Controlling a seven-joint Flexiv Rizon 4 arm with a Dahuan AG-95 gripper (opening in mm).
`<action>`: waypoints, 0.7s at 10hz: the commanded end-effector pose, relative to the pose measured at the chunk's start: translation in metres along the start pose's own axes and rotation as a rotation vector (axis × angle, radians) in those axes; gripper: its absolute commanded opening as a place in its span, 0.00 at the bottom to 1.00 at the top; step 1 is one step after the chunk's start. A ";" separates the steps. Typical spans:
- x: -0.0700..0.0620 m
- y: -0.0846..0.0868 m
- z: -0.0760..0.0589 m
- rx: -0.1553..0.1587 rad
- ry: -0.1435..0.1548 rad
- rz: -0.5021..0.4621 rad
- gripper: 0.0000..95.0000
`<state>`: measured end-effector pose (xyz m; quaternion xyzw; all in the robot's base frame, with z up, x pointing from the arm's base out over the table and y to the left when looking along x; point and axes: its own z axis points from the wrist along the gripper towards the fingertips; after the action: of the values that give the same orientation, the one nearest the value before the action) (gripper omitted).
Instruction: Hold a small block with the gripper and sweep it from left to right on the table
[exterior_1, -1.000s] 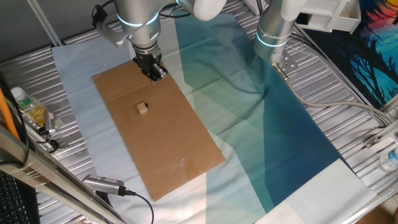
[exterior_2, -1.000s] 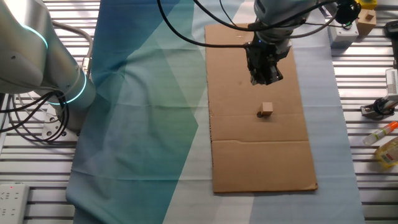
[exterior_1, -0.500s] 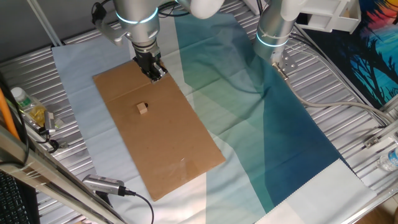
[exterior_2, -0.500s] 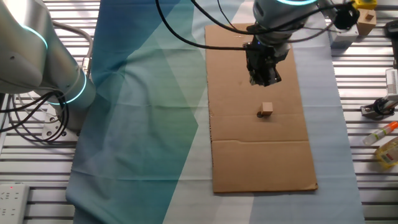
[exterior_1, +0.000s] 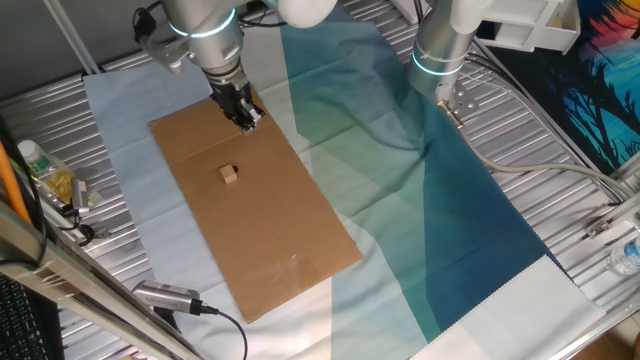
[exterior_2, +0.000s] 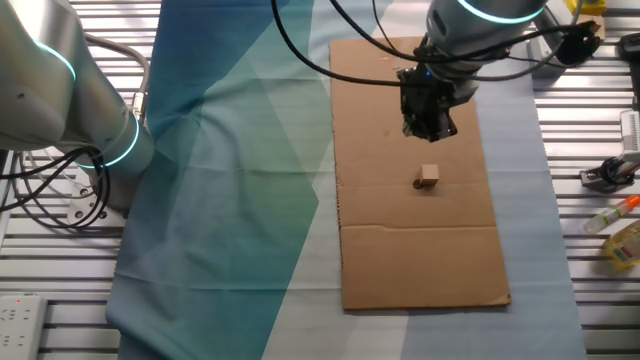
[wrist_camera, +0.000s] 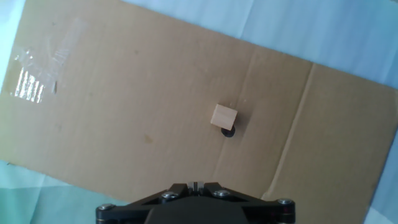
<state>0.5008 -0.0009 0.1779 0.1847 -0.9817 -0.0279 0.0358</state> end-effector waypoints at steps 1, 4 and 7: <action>0.000 0.000 0.000 0.062 -0.012 0.009 0.00; 0.000 0.000 0.000 0.064 0.001 -0.018 0.00; 0.000 0.000 0.000 0.062 0.005 -0.022 0.00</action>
<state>0.5014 -0.0004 0.1774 0.2034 -0.9785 0.0080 0.0331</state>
